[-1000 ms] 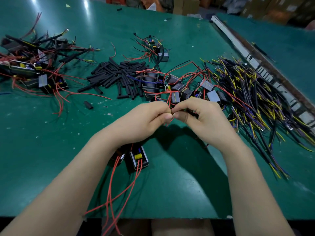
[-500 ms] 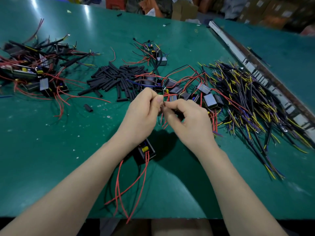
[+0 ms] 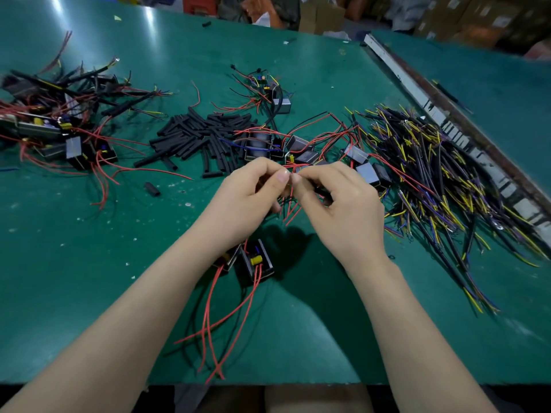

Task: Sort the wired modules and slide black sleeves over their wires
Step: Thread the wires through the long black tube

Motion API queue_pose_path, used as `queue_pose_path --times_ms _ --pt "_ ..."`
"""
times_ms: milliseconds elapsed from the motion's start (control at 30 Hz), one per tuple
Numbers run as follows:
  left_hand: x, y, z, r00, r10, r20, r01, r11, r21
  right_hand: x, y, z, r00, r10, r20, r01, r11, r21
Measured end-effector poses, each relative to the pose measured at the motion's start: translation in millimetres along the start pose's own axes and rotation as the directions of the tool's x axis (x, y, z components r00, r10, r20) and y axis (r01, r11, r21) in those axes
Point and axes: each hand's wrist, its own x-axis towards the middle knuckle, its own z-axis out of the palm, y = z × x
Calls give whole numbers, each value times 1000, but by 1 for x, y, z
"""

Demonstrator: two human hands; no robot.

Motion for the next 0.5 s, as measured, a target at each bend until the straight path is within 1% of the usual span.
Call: queue_pose_path --times_ms 67,133,233,333,400,467,500 --pt "1 1 -3 1000 10 23 -9 1000 -25 1 2 -1 1000 5 -2 -5 1000 31" --pt "0 1 -5 999 22 23 -22 1000 -20 2 2 -3 1000 -16 12 16 1000 16" --pt "0 -1 -6 999 43 -14 -41 994 100 3 1 -5 998 -59 36 61 997 -50" --pt "0 -3 -6 998 70 -9 -68 986 149 2 1 -5 997 -62 53 67 993 -98" --pt "-1 -3 -7 988 157 -6 -150 953 265 2 0 -5 995 -76 62 83 987 -135" --pt "-1 -3 -9 960 279 10 -259 875 408 3 1 -5 991 -108 84 120 981 -155" --pt "-1 -3 -9 948 316 29 -294 840 457 3 3 -5 987 -127 102 141 979 -146"
